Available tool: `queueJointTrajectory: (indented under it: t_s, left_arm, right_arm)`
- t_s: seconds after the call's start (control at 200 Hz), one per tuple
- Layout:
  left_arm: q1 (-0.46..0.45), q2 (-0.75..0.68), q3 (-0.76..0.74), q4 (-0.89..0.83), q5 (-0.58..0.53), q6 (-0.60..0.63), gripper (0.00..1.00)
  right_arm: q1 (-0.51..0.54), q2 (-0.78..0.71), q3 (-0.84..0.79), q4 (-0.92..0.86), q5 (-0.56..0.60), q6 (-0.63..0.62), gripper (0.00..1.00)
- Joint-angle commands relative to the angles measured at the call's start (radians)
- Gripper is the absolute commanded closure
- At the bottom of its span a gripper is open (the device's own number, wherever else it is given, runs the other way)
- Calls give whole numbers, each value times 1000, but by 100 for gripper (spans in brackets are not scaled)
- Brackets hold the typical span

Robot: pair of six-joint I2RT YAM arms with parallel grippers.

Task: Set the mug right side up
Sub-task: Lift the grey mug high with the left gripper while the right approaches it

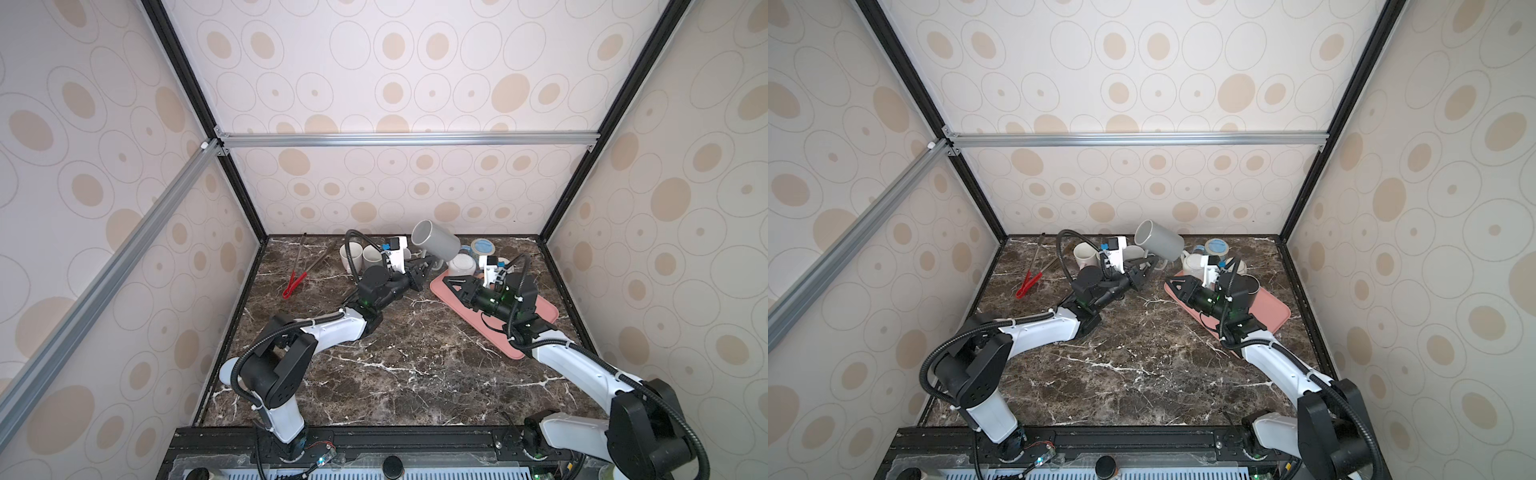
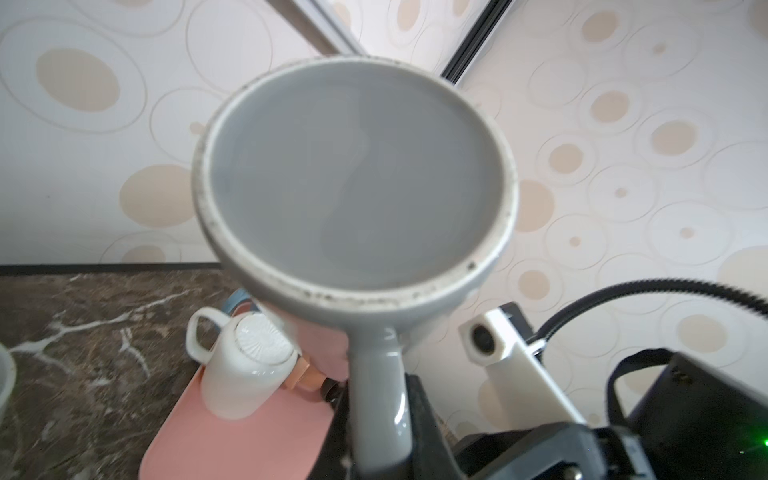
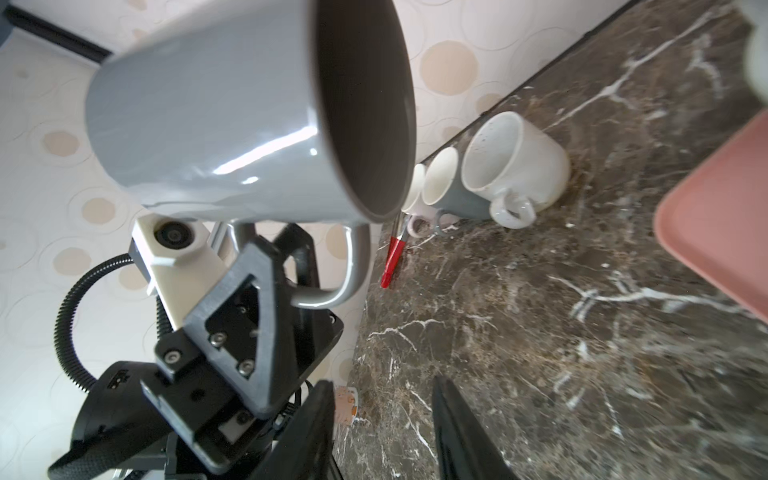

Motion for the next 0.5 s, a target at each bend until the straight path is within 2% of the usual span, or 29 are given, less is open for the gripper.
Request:
queueJointTrajectory:
  t_s: [0.0,0.17,0.32,0.495]
  left_arm:
    - [24,-85,-3,308,41,-116,100]
    - [33,-138,-37,362,46,-163,100]
    - [35,-169,-63,390,48,-185,100]
    - [39,-173,-78,418,56,-215,100]
  right_arm:
    - [29,25,46,220,-13,55,57]
    - [66,69,78,311,-8,95,55]
    - [82,131,95,495,-45,176,54]
    - [118,146,129,540,-68,167,50]
